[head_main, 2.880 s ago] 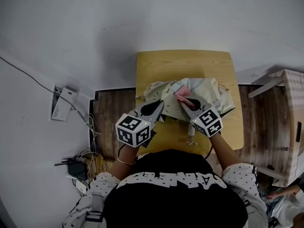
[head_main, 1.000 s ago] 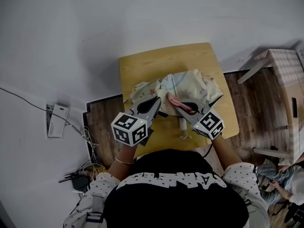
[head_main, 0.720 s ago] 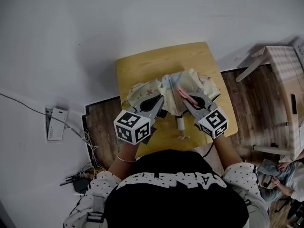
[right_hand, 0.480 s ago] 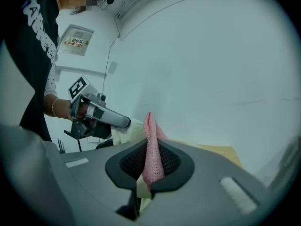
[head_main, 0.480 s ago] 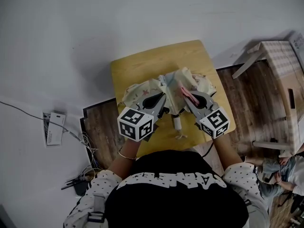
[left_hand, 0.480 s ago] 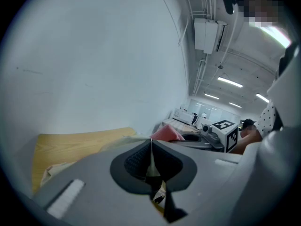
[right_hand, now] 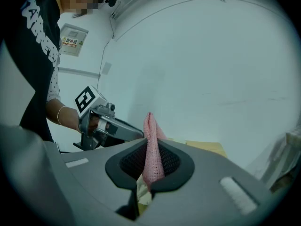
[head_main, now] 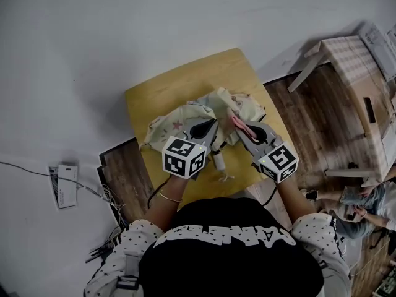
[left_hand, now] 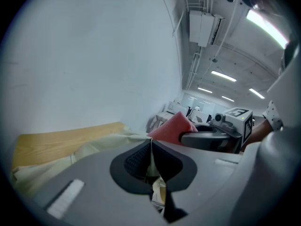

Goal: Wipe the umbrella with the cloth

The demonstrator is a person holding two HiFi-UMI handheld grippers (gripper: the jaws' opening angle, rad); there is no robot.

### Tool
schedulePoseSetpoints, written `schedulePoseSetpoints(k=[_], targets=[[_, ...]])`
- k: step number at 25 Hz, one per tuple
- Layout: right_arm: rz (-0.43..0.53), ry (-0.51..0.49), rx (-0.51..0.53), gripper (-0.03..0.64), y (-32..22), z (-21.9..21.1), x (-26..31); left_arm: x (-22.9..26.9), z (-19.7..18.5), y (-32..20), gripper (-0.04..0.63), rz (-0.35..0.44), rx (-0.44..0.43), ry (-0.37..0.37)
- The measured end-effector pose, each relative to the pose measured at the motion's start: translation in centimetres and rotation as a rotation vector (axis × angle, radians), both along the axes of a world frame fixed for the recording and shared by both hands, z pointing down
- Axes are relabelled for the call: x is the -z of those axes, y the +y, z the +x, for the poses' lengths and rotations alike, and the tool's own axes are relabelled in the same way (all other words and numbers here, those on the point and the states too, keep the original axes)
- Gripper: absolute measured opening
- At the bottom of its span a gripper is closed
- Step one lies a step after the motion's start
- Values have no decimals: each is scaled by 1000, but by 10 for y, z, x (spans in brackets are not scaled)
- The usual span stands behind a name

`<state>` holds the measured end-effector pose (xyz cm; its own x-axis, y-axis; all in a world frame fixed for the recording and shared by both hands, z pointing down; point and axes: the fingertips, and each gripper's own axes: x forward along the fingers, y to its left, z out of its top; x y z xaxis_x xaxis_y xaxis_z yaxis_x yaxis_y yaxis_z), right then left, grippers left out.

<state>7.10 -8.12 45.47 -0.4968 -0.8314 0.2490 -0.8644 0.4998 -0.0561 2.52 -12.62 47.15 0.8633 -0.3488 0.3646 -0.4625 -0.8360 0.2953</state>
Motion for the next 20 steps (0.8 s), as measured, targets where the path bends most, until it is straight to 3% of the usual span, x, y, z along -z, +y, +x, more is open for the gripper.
schedulePoseSetpoints(k=[8,20], targets=[[-4,-15,-51,34,10,19,0,-29,32,3,5,37,-68,-51],[-20,-13,-76,34,16,32,0,-67,50,-2,5,8,-85,-152]])
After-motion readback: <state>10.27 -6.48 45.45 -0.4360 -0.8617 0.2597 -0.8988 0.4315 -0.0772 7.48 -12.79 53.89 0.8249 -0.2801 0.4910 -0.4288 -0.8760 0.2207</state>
